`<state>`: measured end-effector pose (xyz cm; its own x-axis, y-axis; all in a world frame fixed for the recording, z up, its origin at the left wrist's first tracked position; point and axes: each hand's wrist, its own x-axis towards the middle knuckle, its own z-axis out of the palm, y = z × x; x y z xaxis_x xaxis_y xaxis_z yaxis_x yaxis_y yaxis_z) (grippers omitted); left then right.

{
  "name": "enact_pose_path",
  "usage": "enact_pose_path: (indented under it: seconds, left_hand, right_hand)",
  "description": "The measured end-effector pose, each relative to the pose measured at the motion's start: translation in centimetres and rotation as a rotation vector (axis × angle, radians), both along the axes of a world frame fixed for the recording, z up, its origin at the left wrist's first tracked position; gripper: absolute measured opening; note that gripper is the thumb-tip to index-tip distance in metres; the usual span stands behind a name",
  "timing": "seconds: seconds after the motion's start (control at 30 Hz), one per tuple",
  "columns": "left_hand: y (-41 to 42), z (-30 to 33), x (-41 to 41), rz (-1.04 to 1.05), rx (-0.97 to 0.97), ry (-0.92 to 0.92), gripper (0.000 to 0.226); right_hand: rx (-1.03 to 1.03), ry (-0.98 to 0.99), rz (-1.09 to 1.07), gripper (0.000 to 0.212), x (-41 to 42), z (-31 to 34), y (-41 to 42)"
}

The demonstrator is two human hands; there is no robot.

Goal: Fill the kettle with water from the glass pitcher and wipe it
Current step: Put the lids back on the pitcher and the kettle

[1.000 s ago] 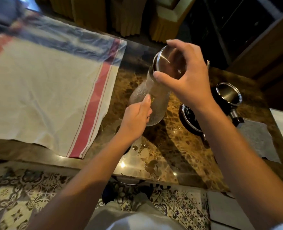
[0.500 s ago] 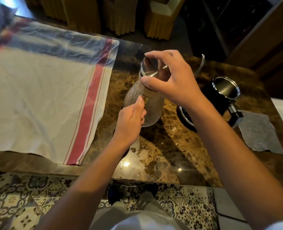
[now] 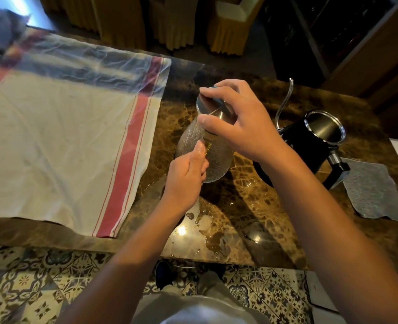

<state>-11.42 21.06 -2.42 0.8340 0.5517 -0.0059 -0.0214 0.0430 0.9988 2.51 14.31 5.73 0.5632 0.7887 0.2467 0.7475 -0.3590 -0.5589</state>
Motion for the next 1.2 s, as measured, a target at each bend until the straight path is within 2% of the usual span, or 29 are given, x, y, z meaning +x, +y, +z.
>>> enact_pose_path:
  seconds: [0.27,0.43,0.5,0.57,0.63,0.73,0.8,0.87,0.93,1.1,1.2]
  left_hand:
    - [-0.1,0.2,0.0,0.020,0.009,-0.015,0.057]
    - [-0.7,0.6,-0.1,0.059,0.015,0.008,0.057]
    - [-0.9,0.8,-0.1,0.080,0.016,0.018,0.054]
    - [-1.1,0.8,0.0,0.089,0.016,0.028,0.053]
    - [-1.3,0.8,0.0,0.114,0.026,0.058,0.053]
    - [-1.7,0.8,0.1,0.183,0.066,0.113,0.056]
    - [-2.0,1.0,0.2,0.225,0.086,0.150,0.057]
    - [-2.7,0.9,0.4,0.284,0.097,0.168,0.058]
    - [-3.9,0.9,0.9,0.336,0.083,0.163,0.057]
    - [-6.4,0.6,2.4,0.449,0.046,0.137,0.056]
    - [-7.0,0.8,2.7,0.518,0.064,0.155,0.056]
  right_hand:
    - [0.026,0.031,-0.035,0.053,-0.9,-0.4,-0.6]
    - [-0.233,-0.014,0.114,0.069,0.2,1.3,-3.0]
    - [-0.240,-0.015,0.135,0.071,0.4,1.8,-5.2]
    - [-0.135,0.012,0.120,0.067,0.5,2.2,-8.3]
    - [0.061,0.000,0.051,0.056,0.9,2.6,-12.1]
    - [0.415,0.043,-0.122,0.031,1.9,2.0,-18.4]
    - [0.514,0.076,-0.278,0.022,2.7,0.3,-22.5]
    - [0.445,0.135,-0.412,0.020,3.5,-2.0,-25.8]
    - [0.263,0.222,-0.472,0.020,4.1,-4.3,-28.3]
    - [-0.186,0.307,-0.431,0.046,4.8,-9.6,-31.9]
    - [-0.265,0.215,-0.433,0.039,4.7,-11.5,-32.9]
